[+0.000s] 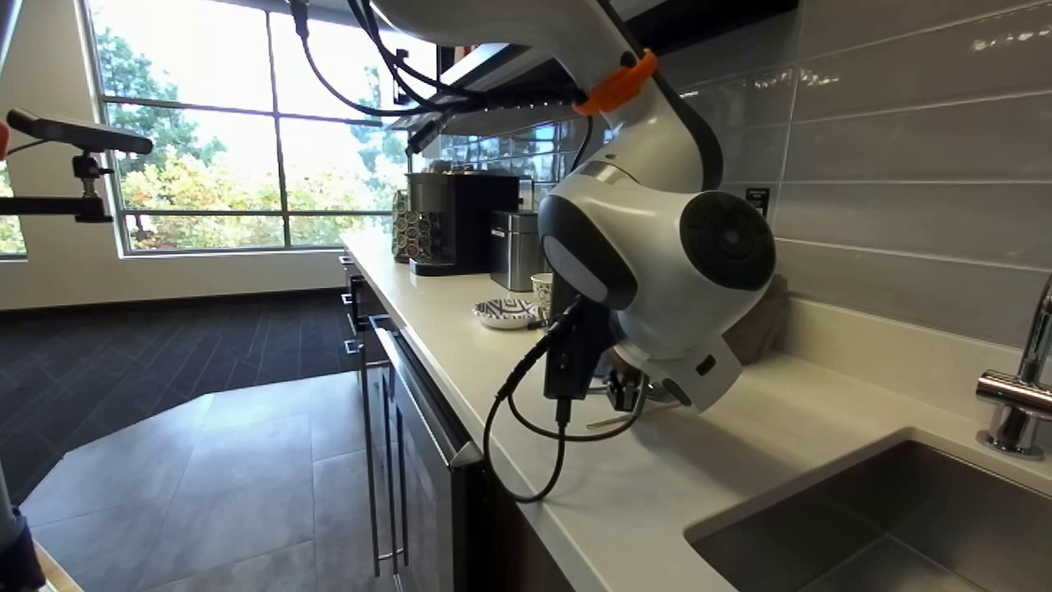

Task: Remove the spoon from the bowl

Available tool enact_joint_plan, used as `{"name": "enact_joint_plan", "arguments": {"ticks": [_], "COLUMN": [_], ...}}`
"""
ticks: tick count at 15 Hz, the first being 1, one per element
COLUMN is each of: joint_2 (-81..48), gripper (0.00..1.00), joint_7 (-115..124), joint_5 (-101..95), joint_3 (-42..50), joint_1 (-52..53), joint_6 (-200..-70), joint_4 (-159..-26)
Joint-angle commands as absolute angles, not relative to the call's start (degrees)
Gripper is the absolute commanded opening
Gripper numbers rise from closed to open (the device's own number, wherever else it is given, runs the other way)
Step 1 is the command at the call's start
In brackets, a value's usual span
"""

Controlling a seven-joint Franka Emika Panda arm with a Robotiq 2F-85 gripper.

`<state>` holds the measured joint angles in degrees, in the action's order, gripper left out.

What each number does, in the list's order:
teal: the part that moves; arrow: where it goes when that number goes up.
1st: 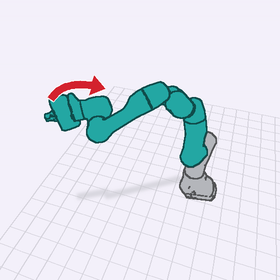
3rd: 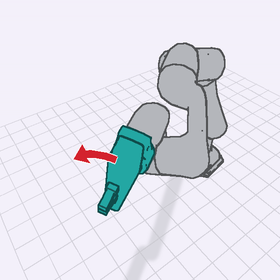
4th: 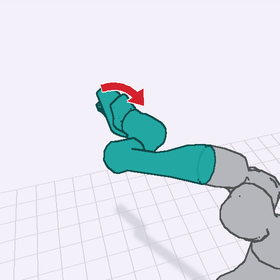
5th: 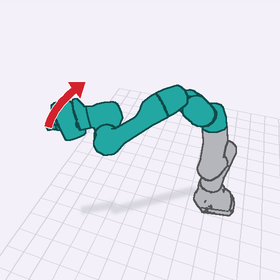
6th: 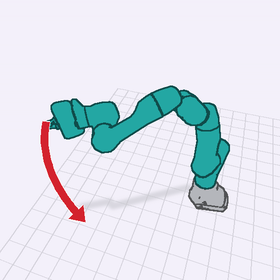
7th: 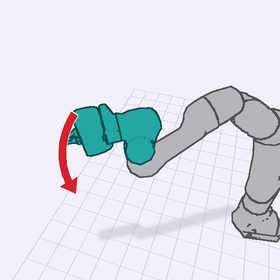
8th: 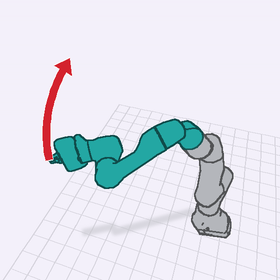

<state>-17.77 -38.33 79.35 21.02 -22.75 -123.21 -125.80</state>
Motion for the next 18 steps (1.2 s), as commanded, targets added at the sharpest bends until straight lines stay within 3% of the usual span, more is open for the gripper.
{"name": "enact_joint_plan", "arguments": {"ticks": [1, 3, 7, 10, 15, 16, 18], "joint_2": [-17.16, -13.31, -3.88, 4.5, 17.68, 11.83, 15.86], "gripper": [0.45, 0.51, 0.82, 1.0, 1.0, 1.0, 1.0], "joint_7": [-35.91, -32.38, -26.37, -24.66, -18.29, -20.2, -18.24], "joint_5": [76.65, 71.2, 57.11, 47.48, 24.96, 31.24, 26.3], "joint_3": [21.3, 21.98, 22.25, 20.96, 15.52, 19.82, 18.72], "joint_1": [-22.83, -21.73, -20.17, -19.79, -21.12, -18.09, -17.63], "joint_6": [-122.84, -124.24, -130.09, -136.39, -140.42, -140.36, -140.43], "joint_4": [-125.23, -126.52, -128.66, -130.62, -135.96, -131.47, -133.45]}}
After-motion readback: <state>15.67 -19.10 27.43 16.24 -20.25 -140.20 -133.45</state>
